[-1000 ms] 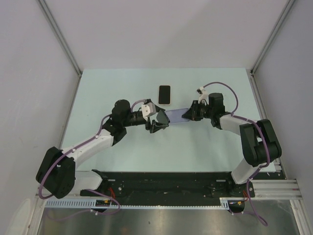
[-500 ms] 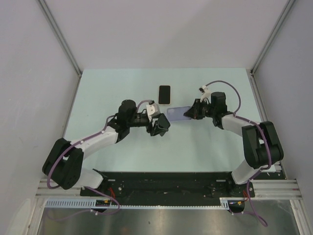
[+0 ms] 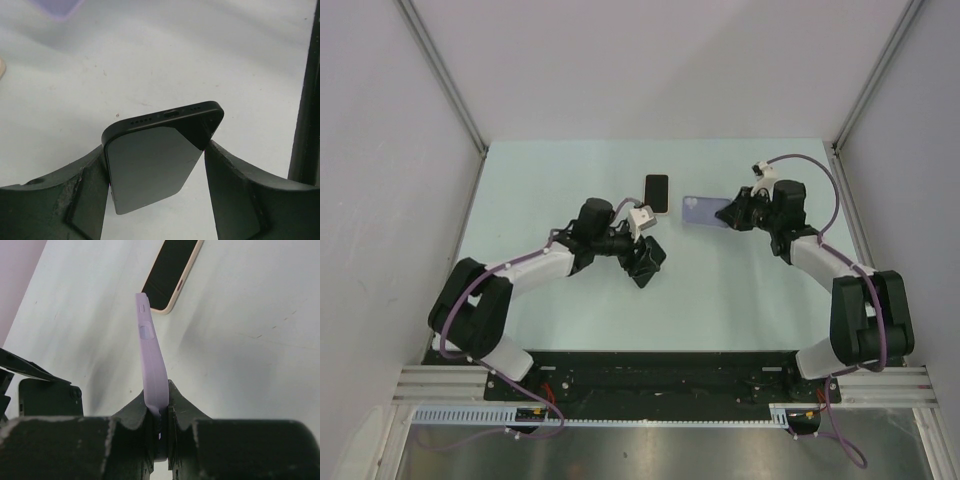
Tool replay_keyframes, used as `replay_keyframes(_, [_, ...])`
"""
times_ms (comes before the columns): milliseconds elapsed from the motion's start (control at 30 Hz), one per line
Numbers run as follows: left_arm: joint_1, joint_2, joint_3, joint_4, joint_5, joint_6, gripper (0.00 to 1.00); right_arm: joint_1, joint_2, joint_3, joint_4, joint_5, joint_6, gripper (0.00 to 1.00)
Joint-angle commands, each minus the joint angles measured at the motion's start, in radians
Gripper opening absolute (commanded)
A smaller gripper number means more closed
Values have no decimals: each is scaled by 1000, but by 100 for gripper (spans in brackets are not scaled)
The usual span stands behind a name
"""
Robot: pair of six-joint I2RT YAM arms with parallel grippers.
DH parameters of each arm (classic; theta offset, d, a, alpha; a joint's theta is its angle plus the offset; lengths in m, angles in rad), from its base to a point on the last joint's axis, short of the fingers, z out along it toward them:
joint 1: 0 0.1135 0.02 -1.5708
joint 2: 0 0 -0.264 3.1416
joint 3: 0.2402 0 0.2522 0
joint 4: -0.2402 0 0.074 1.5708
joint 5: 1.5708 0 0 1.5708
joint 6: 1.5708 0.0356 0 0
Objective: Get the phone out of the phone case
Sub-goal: Place the phone at the center of the board.
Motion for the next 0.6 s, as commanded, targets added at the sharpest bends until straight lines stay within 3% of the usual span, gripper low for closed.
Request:
replay_keyframes(0, [12,48,64,-41,-67,-67,0,-32,-61,4,13,62,-13,0])
replay_keyframes(567, [50,236,135,-211,-116,-152,0,-53,-70,4,15,62,1,0])
